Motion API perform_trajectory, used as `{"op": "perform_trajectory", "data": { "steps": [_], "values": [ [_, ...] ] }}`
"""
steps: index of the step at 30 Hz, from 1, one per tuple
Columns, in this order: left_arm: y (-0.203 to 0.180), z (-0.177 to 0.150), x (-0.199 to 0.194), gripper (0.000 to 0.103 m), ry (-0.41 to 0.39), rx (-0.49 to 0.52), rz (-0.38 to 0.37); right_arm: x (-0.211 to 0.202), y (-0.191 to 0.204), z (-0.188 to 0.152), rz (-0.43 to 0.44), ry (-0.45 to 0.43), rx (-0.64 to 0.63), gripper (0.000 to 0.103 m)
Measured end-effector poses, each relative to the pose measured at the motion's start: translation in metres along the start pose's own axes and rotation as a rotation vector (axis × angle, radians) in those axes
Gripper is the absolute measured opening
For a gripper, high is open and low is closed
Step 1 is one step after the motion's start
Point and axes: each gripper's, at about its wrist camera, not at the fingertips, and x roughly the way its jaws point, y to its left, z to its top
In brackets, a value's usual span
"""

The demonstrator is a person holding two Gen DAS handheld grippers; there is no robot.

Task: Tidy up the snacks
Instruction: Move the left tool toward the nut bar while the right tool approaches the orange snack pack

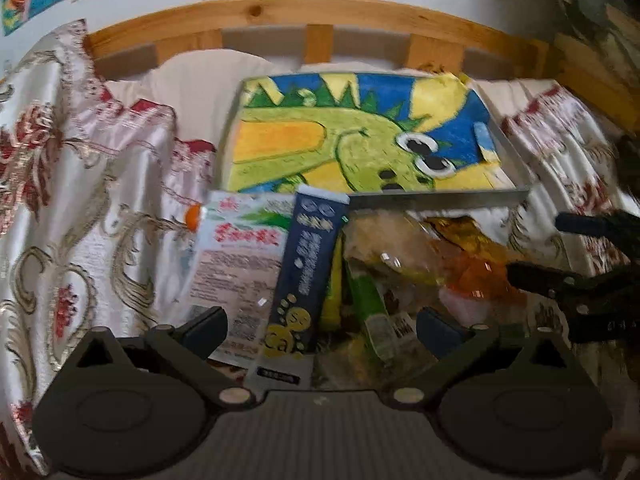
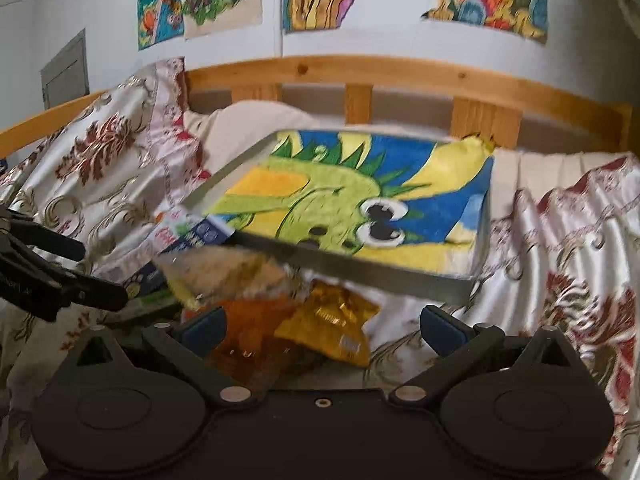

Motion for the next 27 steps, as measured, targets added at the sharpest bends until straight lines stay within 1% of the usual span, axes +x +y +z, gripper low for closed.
{"op": "perform_trajectory", "data": {
  "steps": [2, 4, 6, 9, 12, 16, 18, 22, 24, 26, 27],
  "values": [
    [-0.002, -0.003, 0.005, 0.103, 0.021, 0.018, -0.027, 0.003, 0.001, -0.003, 0.013, 0.016, -0.004, 0.102],
    [-0.006, -0.006, 0.008, 0.103, 0.026, 0.04, -0.059, 0.005, 0.001, -0.006, 0.014, 0.032, -0.005, 0.102],
    [-0.011, -0.009, 0.011, 0.103, 0.026, 0.077, -0.089, 0.004, -0.002, -0.007, 0.024, 0.041, 0.012, 0.102],
    [-0.02, -0.011, 0.017, 0.102, 0.05, 0.156, -0.125, 0.004, -0.006, -0.009, 0.048, 0.049, 0.043, 0.102],
    [-0.025, -0.013, 0.022, 0.102, 0.068, 0.234, -0.154, 0.004, -0.009, -0.008, 0.088, 0.057, 0.061, 0.102],
    [-0.026, -0.013, 0.027, 0.102, 0.077, 0.27, -0.183, 0.001, -0.009, -0.007, 0.157, 0.071, 0.107, 0.1],
    [-0.024, -0.013, 0.031, 0.102, 0.093, 0.282, -0.205, 0.001, -0.008, -0.007, 0.18, 0.081, 0.132, 0.097],
    [-0.024, -0.012, 0.029, 0.1, 0.075, 0.33, -0.23, 0.003, -0.006, -0.009, 0.206, 0.106, 0.164, 0.09],
    [-0.026, -0.011, 0.029, 0.098, 0.074, 0.348, -0.231, 0.004, -0.003, -0.009, 0.208, 0.111, 0.16, 0.083],
    [-0.027, -0.009, 0.032, 0.097, 0.08, 0.355, -0.232, 0.006, 0.0, -0.01, 0.208, 0.114, 0.15, 0.078],
    [-0.028, -0.008, 0.033, 0.097, 0.078, 0.354, -0.232, 0.006, 0.002, -0.011, 0.208, 0.116, 0.145, 0.073]
  ]
}}
